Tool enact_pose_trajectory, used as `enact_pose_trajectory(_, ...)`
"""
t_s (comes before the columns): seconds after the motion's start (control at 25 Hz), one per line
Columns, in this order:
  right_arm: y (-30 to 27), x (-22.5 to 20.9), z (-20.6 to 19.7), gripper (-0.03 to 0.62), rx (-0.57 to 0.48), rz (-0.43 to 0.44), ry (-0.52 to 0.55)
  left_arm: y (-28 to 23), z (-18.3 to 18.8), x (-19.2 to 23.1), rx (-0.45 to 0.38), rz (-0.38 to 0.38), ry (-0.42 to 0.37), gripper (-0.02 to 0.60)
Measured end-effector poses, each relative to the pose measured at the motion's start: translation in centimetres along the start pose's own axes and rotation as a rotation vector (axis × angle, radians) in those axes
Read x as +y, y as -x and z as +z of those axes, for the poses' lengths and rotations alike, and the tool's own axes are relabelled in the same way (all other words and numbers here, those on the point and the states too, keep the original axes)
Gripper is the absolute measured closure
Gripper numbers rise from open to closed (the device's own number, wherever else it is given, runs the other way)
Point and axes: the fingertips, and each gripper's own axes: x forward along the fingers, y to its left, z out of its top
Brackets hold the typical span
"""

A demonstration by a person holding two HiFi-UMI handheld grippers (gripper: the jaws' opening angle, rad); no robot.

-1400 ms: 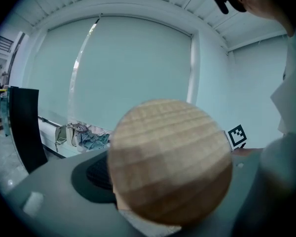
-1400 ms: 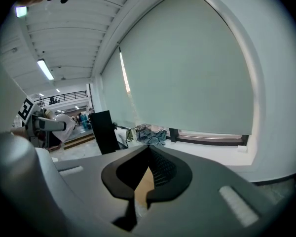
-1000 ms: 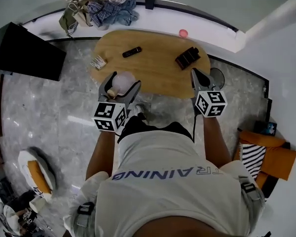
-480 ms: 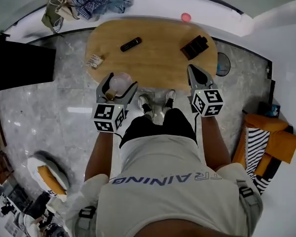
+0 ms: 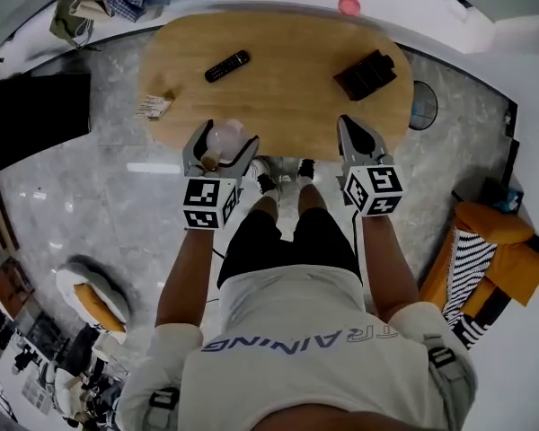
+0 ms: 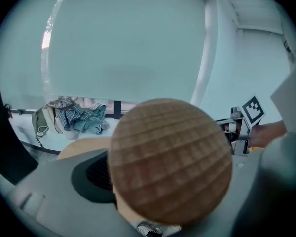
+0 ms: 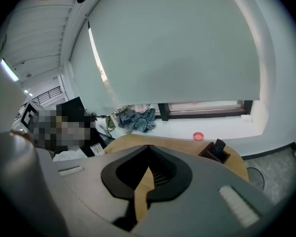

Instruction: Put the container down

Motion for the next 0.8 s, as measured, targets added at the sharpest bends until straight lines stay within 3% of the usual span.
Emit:
enact_pose_trajectory(0.32,-3.2,-3.0,-4.0,0.577,0.067,0.027,-0.053,-10.1,-4.5,-1.1,0.081,-0.016,-0.043,0.176)
enact_pose_trajectory(0.6,-6.1,-5.0,-6.5,0.577,0.085,0.034,-0.079,-19.4,-7.9,-2.4,0.122,-0.048,-0.110,0.176)
enact_pose_trajectory(0.8,-7.2,-7.3,-10.1,0.577,0.127,0.016,-0.113,-26.3,-11.8,-2.7,0.198,-0.066,-0.173,0.176)
